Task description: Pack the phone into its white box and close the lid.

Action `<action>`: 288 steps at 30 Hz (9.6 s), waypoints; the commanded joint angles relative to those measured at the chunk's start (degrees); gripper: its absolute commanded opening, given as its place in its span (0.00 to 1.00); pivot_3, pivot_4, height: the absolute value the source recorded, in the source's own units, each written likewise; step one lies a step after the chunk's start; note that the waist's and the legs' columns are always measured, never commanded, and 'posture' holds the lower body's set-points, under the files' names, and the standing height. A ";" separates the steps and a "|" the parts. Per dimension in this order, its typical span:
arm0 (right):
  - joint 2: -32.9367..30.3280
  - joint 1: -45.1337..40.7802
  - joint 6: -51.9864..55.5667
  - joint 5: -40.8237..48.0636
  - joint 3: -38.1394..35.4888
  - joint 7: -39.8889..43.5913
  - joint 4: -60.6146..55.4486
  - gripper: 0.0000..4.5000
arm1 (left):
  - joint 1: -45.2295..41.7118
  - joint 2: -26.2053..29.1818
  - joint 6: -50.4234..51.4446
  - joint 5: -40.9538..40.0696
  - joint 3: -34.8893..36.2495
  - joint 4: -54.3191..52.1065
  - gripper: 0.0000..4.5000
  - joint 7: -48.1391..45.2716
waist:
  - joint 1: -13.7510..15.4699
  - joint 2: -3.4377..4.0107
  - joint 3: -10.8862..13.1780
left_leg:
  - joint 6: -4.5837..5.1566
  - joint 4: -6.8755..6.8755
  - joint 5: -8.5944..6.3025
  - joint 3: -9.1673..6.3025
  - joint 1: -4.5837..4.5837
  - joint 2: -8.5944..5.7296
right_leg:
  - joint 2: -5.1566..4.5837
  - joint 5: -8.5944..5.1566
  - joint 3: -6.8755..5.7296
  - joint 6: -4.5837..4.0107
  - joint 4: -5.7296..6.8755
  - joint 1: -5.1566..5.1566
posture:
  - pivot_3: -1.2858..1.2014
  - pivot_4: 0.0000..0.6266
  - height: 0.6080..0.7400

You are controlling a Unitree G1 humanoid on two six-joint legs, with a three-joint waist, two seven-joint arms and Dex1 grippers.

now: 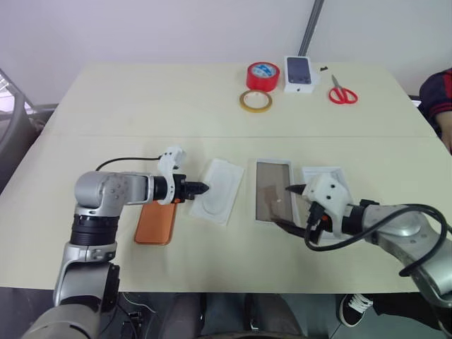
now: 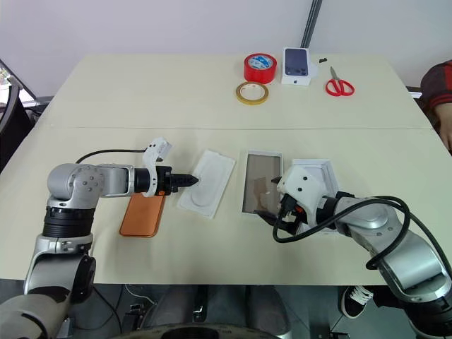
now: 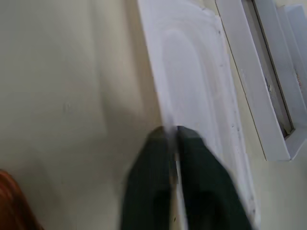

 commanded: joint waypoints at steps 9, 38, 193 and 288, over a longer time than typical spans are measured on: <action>-5.46 -8.92 7.17 -4.58 13.98 4.75 0.54 0.87 | -2.49 -5.40 2.46 -3.39 13.90 -0.85 0.00 4.74 | -0.01 -0.02 0.00 | 0.03 0.06 -0.02 -0.03 -0.02 0.01 | -0.01 0.00 -0.02 0.00 0.00 -0.01 | 0.52 0.24 1.00; 11.01 -29.20 -2.43 -24.60 29.03 13.54 12.56 0.44 | -4.25 -18.74 12.73 -6.13 31.64 -13.80 0.00 23.20 | 0.00 -0.09 0.02 | -0.38 0.11 0.21 -0.04 -0.05 -0.01 | -0.08 0.02 -0.07 0.03 0.04 -0.05 | 0.52 0.24 1.00; 39.04 -36.88 2.40 -32.41 38.66 6.36 31.94 0.00 | 22.47 -3.28 11.75 -37.76 24.66 -19.76 0.98 22.94 | -0.01 0.21 -0.38 | -0.20 -0.57 0.11 -0.07 0.32 -0.23 | -0.30 0.00 -0.02 -0.03 -0.06 0.00 | 0.52 0.24 1.00; 19.95 -26.95 6.89 -5.85 -4.83 15.92 8.61 0.00 | 16.95 6.17 -26.73 -70.59 3.24 -11.85 0.01 46.92 | 0.64 -0.20 0.03 | -0.18 -0.74 0.10 -0.14 0.02 -0.19 | -0.44 0.00 -0.24 -0.09 -0.51 -0.05 | 0.52 0.24 1.00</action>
